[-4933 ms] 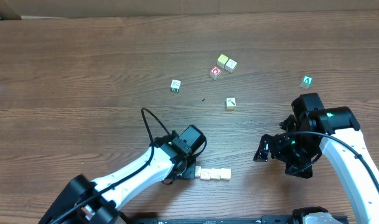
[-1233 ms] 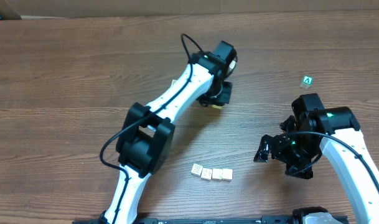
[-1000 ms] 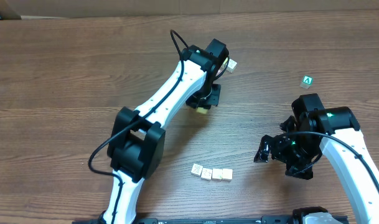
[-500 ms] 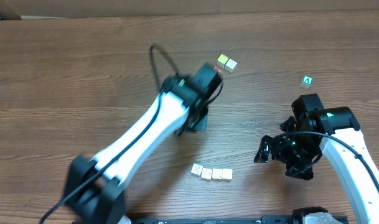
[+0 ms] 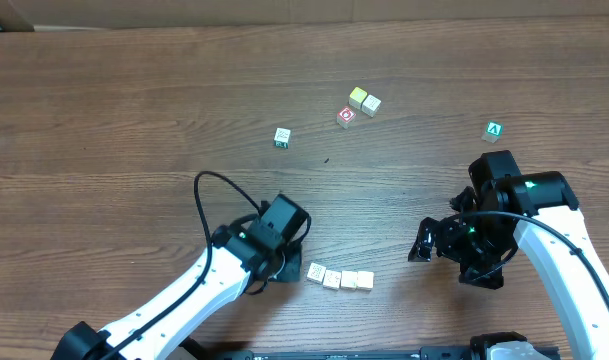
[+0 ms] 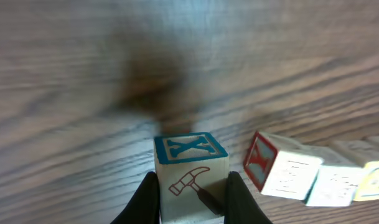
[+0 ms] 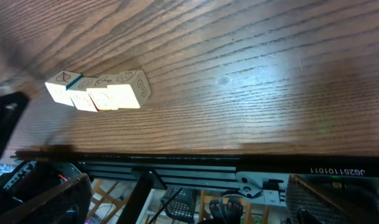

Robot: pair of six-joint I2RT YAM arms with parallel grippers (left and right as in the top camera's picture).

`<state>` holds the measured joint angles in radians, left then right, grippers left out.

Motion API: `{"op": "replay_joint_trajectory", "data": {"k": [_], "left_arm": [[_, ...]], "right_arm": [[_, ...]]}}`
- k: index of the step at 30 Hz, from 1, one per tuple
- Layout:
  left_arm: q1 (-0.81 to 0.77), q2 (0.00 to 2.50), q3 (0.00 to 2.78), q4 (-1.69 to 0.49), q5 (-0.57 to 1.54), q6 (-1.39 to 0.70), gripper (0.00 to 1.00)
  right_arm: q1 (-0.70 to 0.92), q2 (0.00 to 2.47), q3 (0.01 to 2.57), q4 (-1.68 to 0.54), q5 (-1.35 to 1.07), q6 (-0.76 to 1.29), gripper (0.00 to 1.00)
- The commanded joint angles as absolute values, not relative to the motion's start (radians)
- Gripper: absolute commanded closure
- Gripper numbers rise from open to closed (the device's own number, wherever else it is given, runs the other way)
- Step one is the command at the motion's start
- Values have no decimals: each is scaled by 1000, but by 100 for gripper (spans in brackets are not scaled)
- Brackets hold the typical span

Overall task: Flip 5 blocks
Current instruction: 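Carry the blue-X block forward and place it at the row's left end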

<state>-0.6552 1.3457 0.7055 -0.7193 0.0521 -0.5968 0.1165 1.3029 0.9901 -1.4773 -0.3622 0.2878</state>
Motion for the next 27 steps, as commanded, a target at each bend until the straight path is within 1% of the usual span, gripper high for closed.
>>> {"op": "replay_joint_trajectory", "data": {"k": [1, 13, 27], "left_arm": [[-662, 1335, 661, -667, 118, -589, 96], [-662, 1345, 655, -623, 130, -554, 94], [-662, 1456, 655, -564, 178, -553, 94]], "right_arm": [[112, 1303, 1007, -1476, -369, 288, 0], [112, 1303, 1007, -1476, -384, 287, 0], [112, 1303, 1007, -1476, -383, 287, 0]]}}
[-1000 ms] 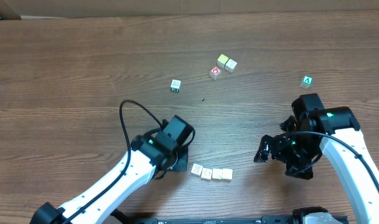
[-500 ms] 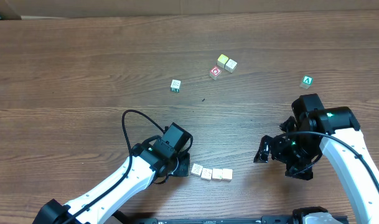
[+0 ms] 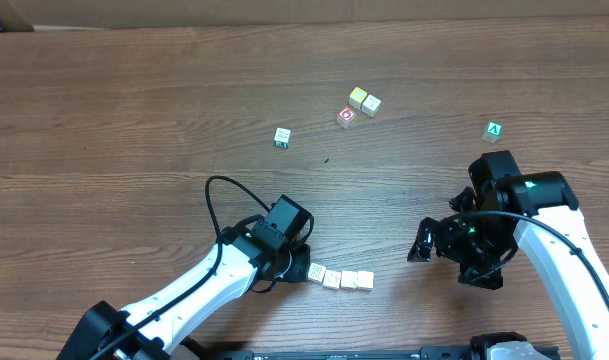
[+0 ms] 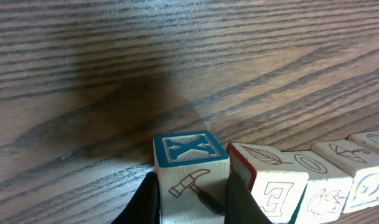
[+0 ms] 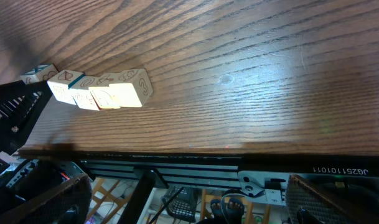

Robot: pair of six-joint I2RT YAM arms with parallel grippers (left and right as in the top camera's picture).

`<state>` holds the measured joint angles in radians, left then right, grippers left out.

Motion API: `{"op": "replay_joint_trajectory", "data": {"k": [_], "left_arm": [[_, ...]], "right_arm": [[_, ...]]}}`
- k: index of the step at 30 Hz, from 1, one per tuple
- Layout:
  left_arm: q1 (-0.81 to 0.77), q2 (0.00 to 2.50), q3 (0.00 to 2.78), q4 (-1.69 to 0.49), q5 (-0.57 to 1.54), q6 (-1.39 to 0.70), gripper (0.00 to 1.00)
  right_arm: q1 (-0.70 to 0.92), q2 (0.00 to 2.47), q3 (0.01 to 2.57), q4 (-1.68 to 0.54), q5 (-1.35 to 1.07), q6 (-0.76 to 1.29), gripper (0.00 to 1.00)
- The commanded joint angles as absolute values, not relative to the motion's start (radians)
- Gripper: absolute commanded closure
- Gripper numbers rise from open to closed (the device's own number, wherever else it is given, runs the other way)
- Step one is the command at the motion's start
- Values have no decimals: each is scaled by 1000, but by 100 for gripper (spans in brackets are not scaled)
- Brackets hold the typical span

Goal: Flip 5 blocks

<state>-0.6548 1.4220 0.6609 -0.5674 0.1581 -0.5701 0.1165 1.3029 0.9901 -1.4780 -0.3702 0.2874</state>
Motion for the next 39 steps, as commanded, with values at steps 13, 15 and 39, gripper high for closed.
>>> {"op": "replay_joint_trajectory", "data": {"k": [13, 15, 39], "left_arm": [[-662, 1459, 656, -563, 177, -553, 72], [-662, 1458, 656, -563, 177, -553, 71], [-661, 1457, 853, -680, 76, -475, 72]], "right_arm": [[112, 1303, 1007, -1480, -383, 287, 0], [112, 1303, 1007, -1480, -383, 287, 0], [112, 1303, 1007, -1473, -383, 284, 0]]}}
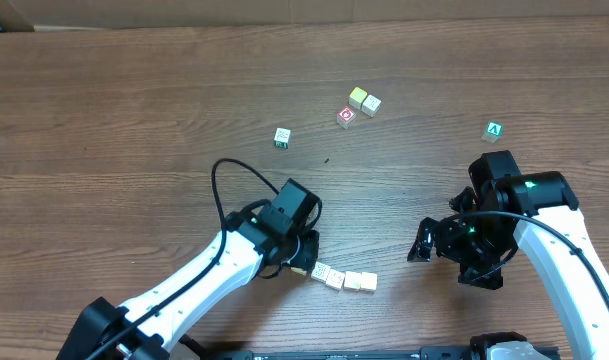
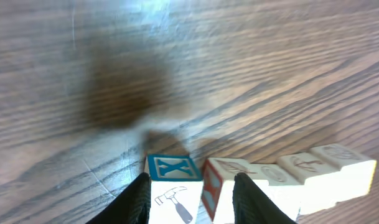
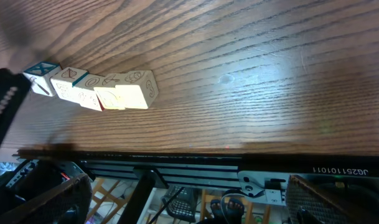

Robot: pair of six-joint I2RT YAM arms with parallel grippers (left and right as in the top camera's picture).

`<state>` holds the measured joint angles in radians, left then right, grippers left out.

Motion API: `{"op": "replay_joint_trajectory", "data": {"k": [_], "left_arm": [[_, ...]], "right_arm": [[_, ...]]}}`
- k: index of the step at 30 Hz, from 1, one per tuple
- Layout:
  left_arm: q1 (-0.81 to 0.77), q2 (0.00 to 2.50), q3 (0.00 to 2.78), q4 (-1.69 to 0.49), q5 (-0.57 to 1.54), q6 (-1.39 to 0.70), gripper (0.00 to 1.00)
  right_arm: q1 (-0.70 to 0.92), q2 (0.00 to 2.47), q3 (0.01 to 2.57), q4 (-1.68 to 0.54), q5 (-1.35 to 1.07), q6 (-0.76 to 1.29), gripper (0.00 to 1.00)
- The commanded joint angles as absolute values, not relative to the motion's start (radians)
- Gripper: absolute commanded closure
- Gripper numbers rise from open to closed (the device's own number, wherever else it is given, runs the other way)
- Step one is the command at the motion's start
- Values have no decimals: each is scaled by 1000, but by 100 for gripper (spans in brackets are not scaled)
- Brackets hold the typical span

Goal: Flip 5 blocks

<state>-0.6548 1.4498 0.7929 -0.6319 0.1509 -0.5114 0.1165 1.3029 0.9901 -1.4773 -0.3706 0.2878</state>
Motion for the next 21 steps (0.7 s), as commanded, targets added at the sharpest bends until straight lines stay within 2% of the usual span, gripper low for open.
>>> {"op": "replay_joint_trajectory", "data": {"k": [1, 5, 8, 9, 15, 21], "left_arm": [[-660, 1457, 862, -712, 44, -476, 77], [-641, 1458, 856, -804, -5, -491, 95], [-618, 1458, 840, -832, -5, -498, 96], [-609, 1458, 834, -838, -4, -497, 96], [-590, 1459, 812, -820, -4, -492, 96], [-590, 1462, 782, -740, 45, -448, 96]], "right_arm": [[112, 1303, 1007, -1473, -383, 284, 0], [112, 1303, 1007, -1472, -383, 287, 0], [112, 1303, 1006, -1472, -383, 287, 0], [112, 1303, 1002, -1471, -383, 288, 3], [112, 1303, 945, -1456, -384, 289, 46], [112, 1303, 859, -1418, -417, 308, 68]]}}
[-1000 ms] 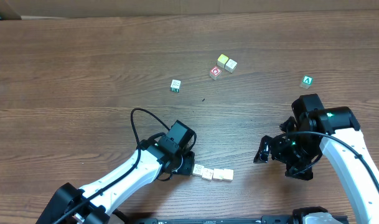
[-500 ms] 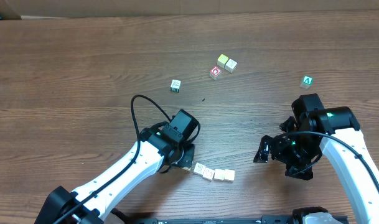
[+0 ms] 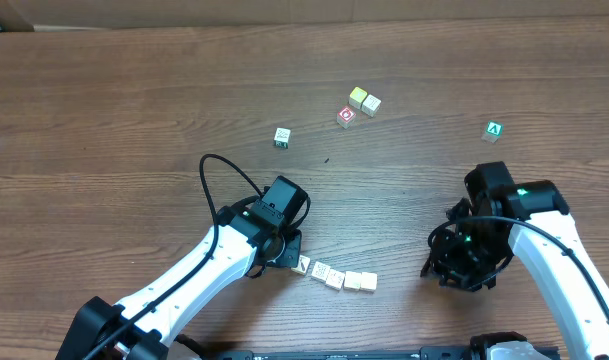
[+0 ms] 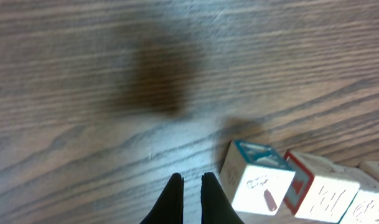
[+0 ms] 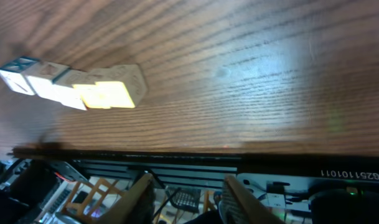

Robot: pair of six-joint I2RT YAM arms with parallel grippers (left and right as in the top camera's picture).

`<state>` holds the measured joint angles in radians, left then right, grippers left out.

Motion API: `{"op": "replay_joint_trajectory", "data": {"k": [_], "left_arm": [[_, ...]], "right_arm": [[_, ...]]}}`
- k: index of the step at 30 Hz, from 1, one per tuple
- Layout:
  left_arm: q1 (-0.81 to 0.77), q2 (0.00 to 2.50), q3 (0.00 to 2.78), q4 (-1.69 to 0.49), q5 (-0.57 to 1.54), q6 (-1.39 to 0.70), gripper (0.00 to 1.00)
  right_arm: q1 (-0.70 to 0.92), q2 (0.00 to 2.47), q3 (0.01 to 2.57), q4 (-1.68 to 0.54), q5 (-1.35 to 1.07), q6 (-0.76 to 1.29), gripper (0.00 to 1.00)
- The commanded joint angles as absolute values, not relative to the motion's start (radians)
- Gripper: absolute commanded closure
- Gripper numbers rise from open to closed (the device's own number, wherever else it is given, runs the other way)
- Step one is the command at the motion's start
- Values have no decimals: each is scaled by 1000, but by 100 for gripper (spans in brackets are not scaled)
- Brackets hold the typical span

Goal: Flip 5 blocks

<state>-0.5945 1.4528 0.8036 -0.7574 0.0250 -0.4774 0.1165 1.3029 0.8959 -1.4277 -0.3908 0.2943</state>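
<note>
A short row of wooden blocks lies near the table's front edge. At its left end stands a teal-edged block beside a red-edged one. My left gripper sits just left of that end block, apart from it, shut with nothing between its fingers; overhead it shows as left gripper. My right gripper is open and empty, out past the table's front edge, with the row far off to its left. Overhead the right gripper lies right of the row.
Loose blocks lie farther back: a white one, a red-faced one, a yellow and cream pair, and a green-faced one at the right. The left arm's black cable loops over the wooden table.
My left gripper stood open around the teal-edged block at the row's left end; now it is off to the block's left and shut. The right arm has shifted, its fingers now in its view.
First my left gripper was shut on the teal X block a little left of the row. Then the block was against the row's left end, still gripped. Later the jaws stood open around it, the row slightly askew. Now the gripper is clear of it.
</note>
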Motion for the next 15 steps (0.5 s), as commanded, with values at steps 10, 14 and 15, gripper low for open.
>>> {"op": "replay_joint_trajectory", "data": {"k": [10, 14, 15], "left_arm": [[-590, 1547, 758, -700, 91, -448, 96], [-590, 1588, 758, -690, 112, -444, 96], [-590, 1598, 758, -686, 113, -444, 96]], "right_arm": [[112, 1303, 786, -1372, -447, 338, 96], [120, 1303, 734, -1325, -451, 370, 96], [128, 1303, 721, -1313, -459, 375, 96]]}}
